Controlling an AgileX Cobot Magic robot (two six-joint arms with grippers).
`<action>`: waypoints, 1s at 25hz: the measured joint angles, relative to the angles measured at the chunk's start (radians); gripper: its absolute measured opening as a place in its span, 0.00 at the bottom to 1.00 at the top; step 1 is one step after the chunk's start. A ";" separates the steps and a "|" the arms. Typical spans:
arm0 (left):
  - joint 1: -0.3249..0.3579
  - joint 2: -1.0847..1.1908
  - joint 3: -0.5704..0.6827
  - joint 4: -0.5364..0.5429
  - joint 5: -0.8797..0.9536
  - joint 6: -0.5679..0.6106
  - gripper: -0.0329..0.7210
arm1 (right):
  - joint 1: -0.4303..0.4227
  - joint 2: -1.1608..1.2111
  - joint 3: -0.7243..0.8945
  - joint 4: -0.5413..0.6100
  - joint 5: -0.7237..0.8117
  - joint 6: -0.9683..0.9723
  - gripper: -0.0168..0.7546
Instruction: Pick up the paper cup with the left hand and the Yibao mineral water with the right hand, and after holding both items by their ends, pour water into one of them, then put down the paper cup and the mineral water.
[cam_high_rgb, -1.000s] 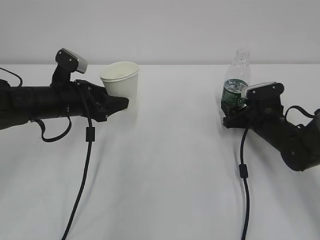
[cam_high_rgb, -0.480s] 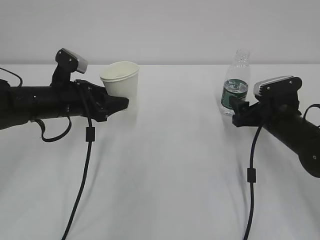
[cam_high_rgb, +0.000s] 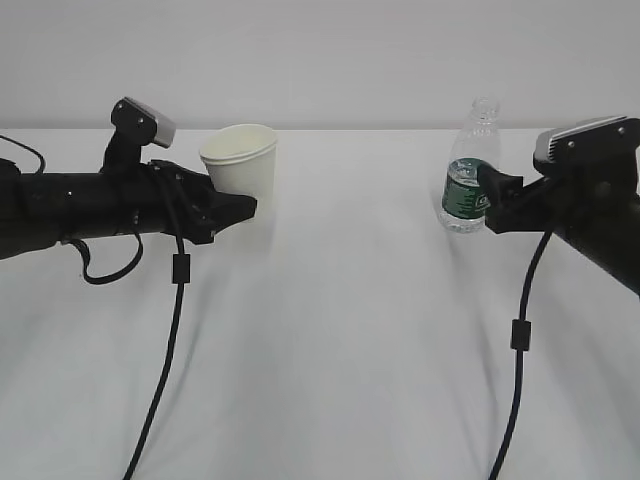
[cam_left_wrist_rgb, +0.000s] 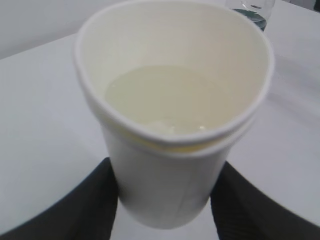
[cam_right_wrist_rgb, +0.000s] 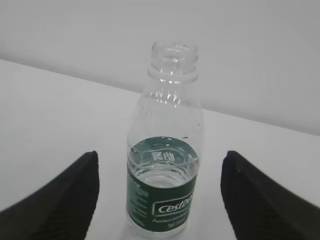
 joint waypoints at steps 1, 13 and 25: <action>0.000 0.000 0.000 0.000 0.000 0.000 0.57 | 0.000 -0.026 0.005 0.000 0.033 -0.002 0.77; 0.032 0.000 0.000 0.000 0.002 0.000 0.57 | 0.000 -0.326 0.013 0.000 0.398 -0.008 0.77; 0.053 0.000 0.000 0.000 0.008 0.000 0.57 | 0.000 -0.654 0.020 0.000 0.803 -0.008 0.77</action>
